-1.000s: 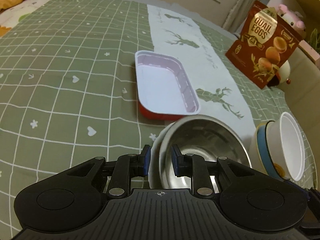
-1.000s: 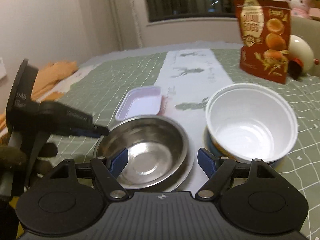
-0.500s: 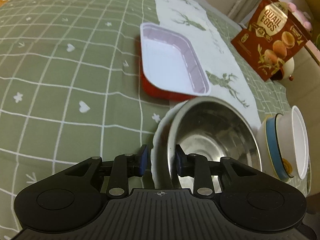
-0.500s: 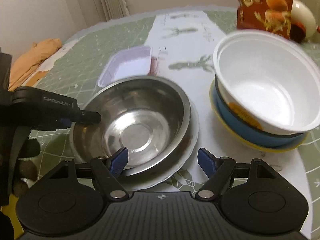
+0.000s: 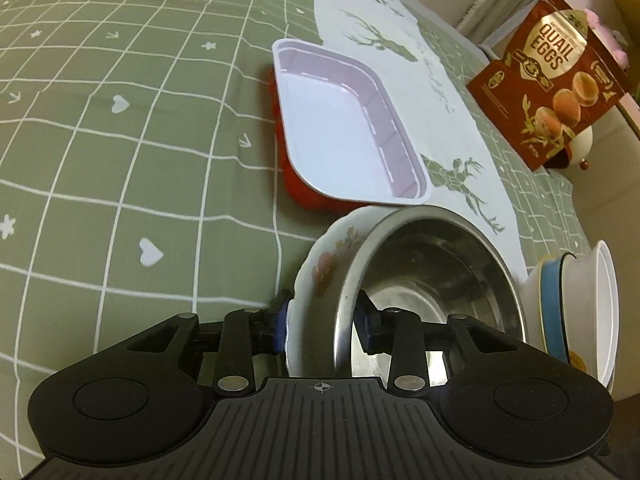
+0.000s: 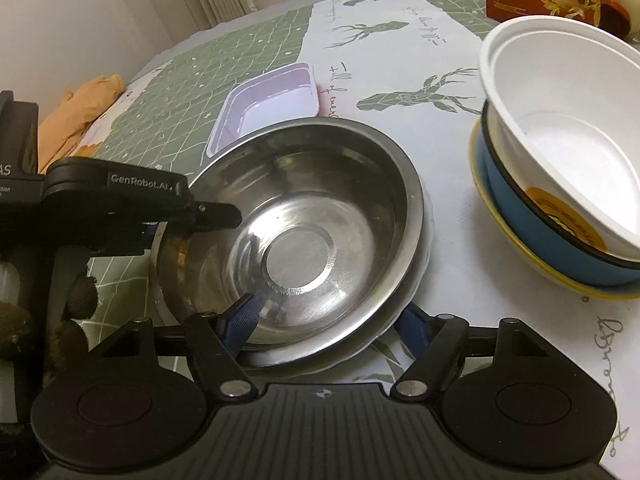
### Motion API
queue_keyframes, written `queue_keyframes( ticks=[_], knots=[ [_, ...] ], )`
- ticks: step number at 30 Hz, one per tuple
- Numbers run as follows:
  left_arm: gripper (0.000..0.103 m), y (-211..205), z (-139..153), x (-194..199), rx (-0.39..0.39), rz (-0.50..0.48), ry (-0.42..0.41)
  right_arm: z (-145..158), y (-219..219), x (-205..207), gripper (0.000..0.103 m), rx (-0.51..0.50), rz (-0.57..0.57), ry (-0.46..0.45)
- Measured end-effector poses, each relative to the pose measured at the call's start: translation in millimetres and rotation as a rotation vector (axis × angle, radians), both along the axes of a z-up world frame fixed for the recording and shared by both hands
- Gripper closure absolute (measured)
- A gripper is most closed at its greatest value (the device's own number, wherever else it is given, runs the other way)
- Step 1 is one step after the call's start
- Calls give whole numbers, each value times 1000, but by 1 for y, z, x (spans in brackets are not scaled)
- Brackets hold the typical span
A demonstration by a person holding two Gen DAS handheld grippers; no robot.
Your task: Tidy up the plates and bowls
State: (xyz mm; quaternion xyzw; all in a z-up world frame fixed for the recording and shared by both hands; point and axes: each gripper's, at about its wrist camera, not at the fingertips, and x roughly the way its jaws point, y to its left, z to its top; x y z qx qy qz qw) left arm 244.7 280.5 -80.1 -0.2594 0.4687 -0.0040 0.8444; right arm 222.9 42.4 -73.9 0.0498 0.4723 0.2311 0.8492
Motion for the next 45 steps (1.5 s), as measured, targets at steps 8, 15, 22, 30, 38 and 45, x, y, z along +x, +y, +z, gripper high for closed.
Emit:
queue_keyframes(
  ticks=[8,15,22,30,38,45],
  knots=[
    [70,2,6,-11,-6,43,-14,2,-10,2,28,25,4,11],
    [71,1,52,-37,53,137,-149,28,-32,-25,28,14,38,-132],
    [71,-46,99,-31,24,77,-294,74,-71,-59,28,13,71,-452],
    [71,-145,120,-6,102,-172,-307,97,-156,-38,26,-6,-176,-593],
    [71,-204,101,29,175,-261,-221,62,-224,3,26,24,-325,-407],
    [71,-211,77,45,246,-226,-129,31,-226,26,26,122,-280,-278]
  ],
)
